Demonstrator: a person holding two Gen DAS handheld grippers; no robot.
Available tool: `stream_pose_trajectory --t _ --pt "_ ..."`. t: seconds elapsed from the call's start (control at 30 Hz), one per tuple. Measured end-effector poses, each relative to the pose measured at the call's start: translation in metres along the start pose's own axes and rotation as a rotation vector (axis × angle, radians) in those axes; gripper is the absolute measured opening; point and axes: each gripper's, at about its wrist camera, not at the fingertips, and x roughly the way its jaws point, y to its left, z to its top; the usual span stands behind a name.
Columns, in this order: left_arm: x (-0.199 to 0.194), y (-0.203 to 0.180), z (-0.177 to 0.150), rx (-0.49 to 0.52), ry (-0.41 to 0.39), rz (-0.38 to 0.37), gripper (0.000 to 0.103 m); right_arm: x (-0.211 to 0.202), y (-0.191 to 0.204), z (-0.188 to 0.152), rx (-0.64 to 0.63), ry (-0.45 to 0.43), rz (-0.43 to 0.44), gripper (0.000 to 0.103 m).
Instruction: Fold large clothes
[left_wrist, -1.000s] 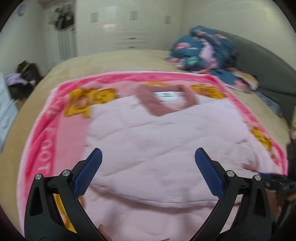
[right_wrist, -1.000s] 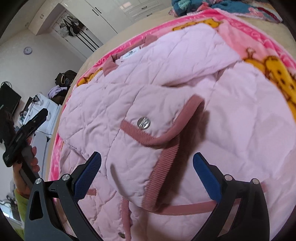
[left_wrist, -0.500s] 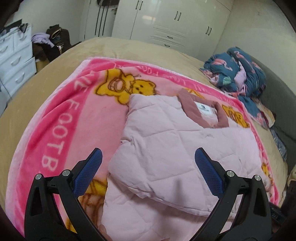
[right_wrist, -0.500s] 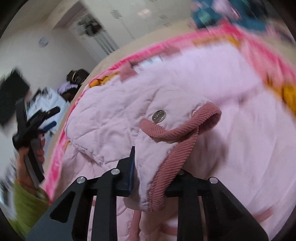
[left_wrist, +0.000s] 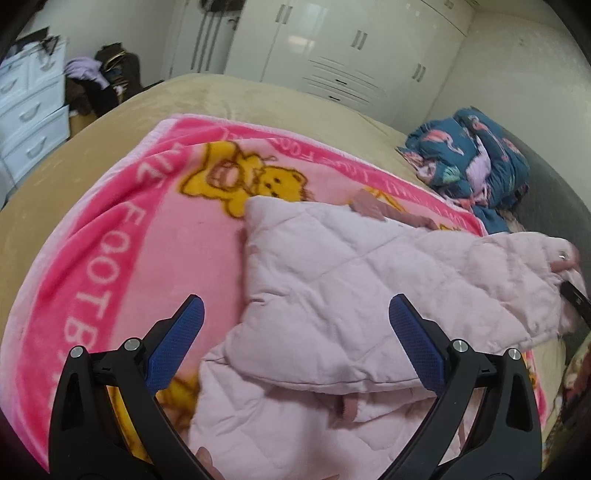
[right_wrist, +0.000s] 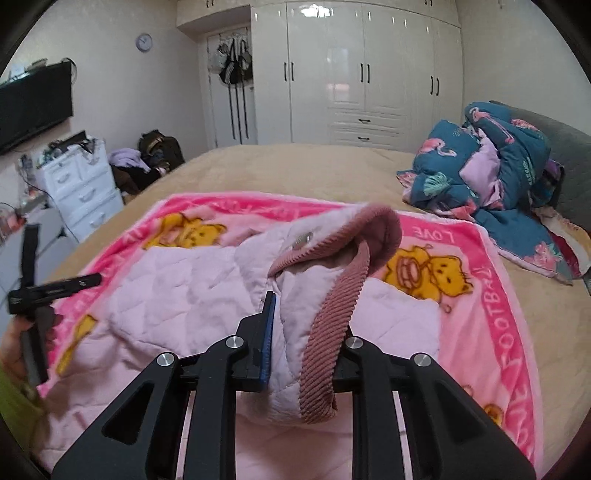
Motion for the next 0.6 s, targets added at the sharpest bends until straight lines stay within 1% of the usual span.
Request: stream_pose_trajectory --t 0.07,0.2,0.47,0.5,0.57,0.6 --pt "0.006 -0.007 0.000 0.020 0.011 -0.010 0.094 0.015 -0.007 -0.006 0.005 0.024 -0.034 0.016" --pt "0.018 -0.016 -0.002 0.061 0.024 -0.013 0.094 0.036 -0.021 -0.024 0.055 0.074 -0.050 0.016" --pt "0.031 -0.030 -0.008 0.110 0.042 -0.030 0.094 0.053 -0.033 -0.043 0.101 0.129 -0.064 0.016" --pt "0.033 -0.033 -0.010 0.118 0.048 -0.031 0.093 0.053 -0.032 -0.044 0.105 0.136 -0.063 0.018" --pt "0.035 -0.038 -0.013 0.141 0.051 -0.035 0.091 0.055 -0.035 -0.049 0.127 0.159 -0.065 0.027" --pt "0.035 -0.042 -0.014 0.160 0.051 -0.038 0.090 0.055 -0.038 -0.052 0.145 0.168 -0.074 0.037"
